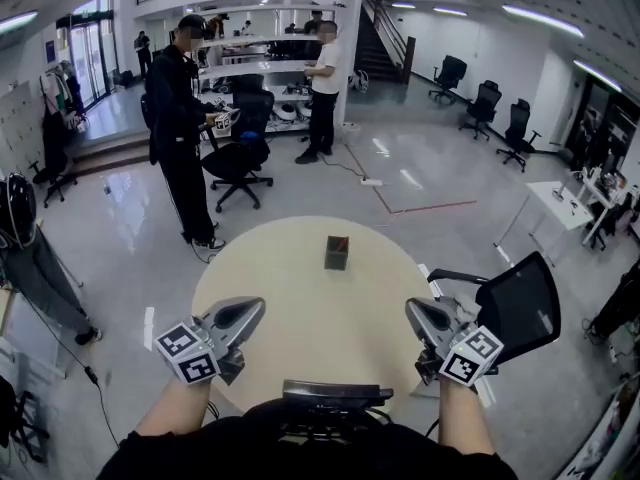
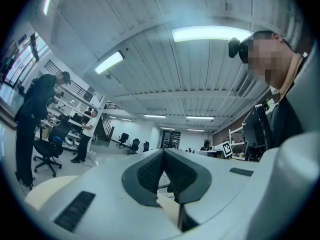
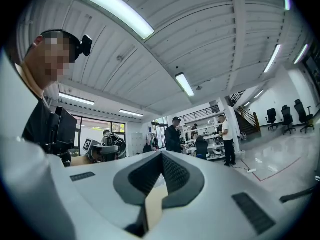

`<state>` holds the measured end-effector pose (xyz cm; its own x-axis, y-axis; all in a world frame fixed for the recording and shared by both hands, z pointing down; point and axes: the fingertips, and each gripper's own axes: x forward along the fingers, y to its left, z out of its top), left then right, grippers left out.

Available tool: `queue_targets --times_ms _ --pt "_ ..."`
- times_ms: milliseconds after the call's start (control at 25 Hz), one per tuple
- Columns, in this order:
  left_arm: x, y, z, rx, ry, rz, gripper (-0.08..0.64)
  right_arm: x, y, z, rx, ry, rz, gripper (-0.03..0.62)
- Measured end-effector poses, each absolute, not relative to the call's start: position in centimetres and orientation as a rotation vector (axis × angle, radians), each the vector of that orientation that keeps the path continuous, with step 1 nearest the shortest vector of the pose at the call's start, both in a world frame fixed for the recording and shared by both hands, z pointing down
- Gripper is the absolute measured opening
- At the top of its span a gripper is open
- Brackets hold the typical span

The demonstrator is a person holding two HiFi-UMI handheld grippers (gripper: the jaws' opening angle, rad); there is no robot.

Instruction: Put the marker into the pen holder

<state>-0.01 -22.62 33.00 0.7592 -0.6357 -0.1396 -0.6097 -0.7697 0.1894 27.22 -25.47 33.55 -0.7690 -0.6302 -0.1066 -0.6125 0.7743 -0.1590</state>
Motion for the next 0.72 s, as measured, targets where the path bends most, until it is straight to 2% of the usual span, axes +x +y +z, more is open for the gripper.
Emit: queue_targets --times_ms 720 --pt "-3.2 -23.4 32.1 2.827 -1.006 -0.325 0.000 24.6 -25.8 31.8 -1.013 2.843 -0.096 0.003"
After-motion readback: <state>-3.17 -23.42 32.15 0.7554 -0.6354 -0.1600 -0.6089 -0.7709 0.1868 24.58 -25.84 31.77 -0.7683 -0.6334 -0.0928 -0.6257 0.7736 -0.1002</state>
